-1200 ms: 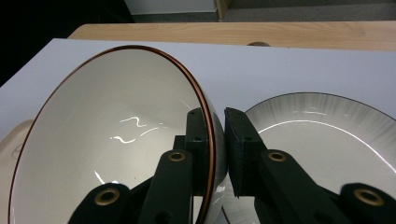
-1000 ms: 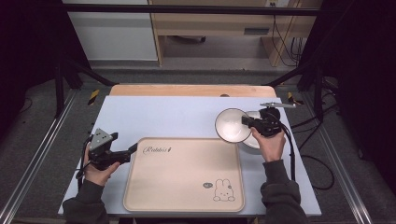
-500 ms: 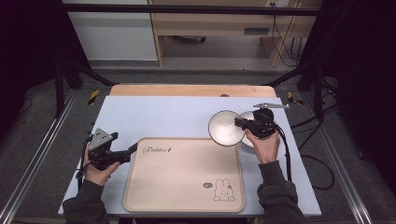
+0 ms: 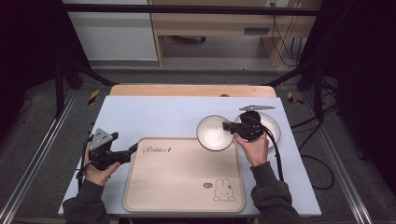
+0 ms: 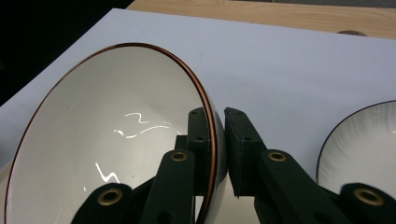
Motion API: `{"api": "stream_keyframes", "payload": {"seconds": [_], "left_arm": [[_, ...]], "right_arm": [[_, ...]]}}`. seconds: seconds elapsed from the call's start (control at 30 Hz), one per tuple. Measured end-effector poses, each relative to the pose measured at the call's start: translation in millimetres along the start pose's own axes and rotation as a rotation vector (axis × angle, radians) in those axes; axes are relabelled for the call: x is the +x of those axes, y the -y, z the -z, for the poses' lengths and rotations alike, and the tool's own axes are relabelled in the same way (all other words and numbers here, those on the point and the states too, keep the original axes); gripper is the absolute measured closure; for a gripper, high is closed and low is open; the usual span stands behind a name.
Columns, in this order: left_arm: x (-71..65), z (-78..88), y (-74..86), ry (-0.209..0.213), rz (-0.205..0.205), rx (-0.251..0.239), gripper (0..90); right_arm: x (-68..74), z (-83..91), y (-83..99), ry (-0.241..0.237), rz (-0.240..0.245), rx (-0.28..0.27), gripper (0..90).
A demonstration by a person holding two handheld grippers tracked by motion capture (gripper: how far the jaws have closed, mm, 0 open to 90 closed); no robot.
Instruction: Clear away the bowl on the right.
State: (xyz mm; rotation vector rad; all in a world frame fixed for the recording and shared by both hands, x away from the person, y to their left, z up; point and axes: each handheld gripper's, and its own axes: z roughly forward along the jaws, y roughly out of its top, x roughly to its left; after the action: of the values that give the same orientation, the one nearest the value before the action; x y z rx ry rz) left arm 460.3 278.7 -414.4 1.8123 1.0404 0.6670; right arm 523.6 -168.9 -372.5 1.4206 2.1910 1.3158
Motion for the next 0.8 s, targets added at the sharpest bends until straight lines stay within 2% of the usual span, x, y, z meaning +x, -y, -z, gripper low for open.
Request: {"api": "stream_keyframes", "payload": {"seconds": [0.27,0.8], "left_arm": [[0.7,0.5,0.2,-0.001,0.002,0.0,12.0],[0.1,-0.1,0.3,0.0,-0.001,0.002,12.0]], "right_arm": [[11.1,-15.8,3.5,-0.033,0.011,0.034,80.9],[23.5,-44.7,14.0,-0.055,0.027,0.09,80.9]]}}
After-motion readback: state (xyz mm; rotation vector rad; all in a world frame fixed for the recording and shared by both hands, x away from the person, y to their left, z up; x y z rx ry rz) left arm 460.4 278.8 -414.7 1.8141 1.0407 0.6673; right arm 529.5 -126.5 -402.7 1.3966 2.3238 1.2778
